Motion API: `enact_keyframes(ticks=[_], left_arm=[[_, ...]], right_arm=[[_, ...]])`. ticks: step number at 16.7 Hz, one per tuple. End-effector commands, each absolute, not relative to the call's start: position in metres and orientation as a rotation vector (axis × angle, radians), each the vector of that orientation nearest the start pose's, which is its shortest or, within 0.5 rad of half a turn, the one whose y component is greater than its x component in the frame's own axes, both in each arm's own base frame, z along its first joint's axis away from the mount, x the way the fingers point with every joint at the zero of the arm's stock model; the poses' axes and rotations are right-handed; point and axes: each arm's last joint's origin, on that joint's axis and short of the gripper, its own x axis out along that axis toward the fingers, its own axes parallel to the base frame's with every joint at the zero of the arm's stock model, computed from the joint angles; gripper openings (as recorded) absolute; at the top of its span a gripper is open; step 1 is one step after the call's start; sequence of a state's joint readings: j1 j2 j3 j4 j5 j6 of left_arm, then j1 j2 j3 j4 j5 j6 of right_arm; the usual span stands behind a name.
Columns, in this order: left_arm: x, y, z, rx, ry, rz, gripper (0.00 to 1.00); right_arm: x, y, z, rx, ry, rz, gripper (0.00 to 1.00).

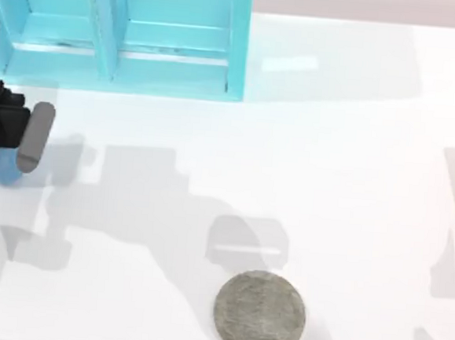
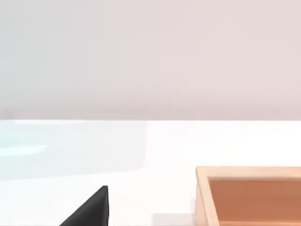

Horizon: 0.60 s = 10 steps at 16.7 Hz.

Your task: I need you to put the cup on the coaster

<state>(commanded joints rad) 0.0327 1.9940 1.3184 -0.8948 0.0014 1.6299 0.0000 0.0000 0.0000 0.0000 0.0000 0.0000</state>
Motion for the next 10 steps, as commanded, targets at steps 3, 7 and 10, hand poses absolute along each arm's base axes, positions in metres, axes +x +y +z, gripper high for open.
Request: enact_keyframes(ticks=[3, 7, 10], left_arm=[[0.3627, 0.0146, 0.1350, 1.224, 1.199, -1.224, 0.85], [0.3627, 0.0146, 0.1350, 1.224, 1.199, -1.224, 0.55], [0.3627, 0.0146, 0.1350, 1.224, 1.199, -1.224, 0.32]], right_arm=[[0.1057, -0.0012, 0.1600, 0.000, 0.000, 0.000, 1.00], [0.1057, -0.0012, 0.1600, 0.000, 0.000, 0.000, 1.00], [0.1057, -0.0012, 0.1600, 0.000, 0.000, 0.000, 1.00]])
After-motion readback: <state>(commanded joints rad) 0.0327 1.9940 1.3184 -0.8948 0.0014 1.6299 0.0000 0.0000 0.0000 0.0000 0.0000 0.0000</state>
